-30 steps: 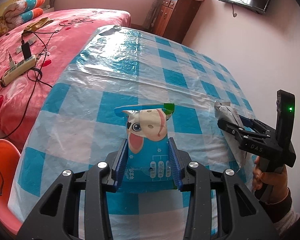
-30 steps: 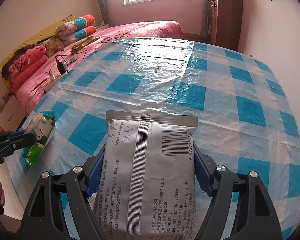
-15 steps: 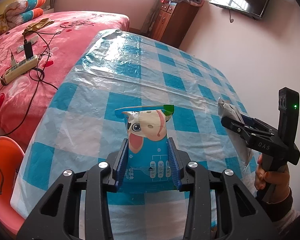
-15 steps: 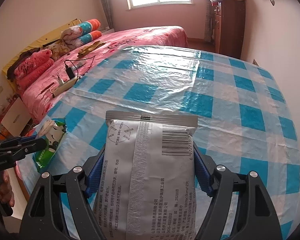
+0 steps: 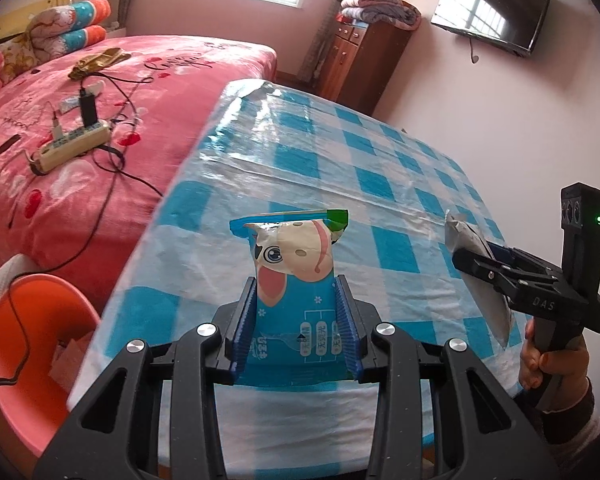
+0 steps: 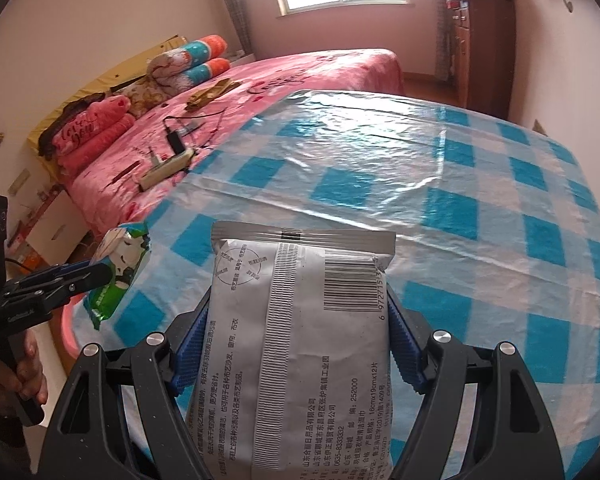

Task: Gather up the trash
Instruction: 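Carry the dog snack bag and white packet in both grippers toward the orange bucket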

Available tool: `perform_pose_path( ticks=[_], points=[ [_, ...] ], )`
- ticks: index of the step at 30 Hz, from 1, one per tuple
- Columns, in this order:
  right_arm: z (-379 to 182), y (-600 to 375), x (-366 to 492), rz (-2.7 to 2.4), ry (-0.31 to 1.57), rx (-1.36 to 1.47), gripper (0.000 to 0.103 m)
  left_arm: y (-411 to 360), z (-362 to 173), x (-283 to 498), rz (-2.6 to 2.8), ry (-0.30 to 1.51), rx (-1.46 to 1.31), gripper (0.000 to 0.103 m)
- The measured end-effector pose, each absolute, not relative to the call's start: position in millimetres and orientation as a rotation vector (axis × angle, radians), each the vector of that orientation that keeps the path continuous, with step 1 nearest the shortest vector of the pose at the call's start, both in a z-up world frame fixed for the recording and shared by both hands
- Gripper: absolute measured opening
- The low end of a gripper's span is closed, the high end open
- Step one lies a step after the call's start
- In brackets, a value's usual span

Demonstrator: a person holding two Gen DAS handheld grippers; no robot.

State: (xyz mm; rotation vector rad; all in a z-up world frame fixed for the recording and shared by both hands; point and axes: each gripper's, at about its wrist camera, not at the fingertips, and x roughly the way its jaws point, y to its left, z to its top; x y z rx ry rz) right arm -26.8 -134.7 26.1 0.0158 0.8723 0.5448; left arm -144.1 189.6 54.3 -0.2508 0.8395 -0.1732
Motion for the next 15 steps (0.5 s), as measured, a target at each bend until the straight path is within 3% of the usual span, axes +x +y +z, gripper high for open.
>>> perform_pose_path(
  ticks=[15],
  points=[
    [35.6, -56.9, -34.9, 0.728, 0.925, -0.017, 0.076, 247.7, 62.1, -166.5, -0.050, 0.806, -0.262, 0.039]
  ],
)
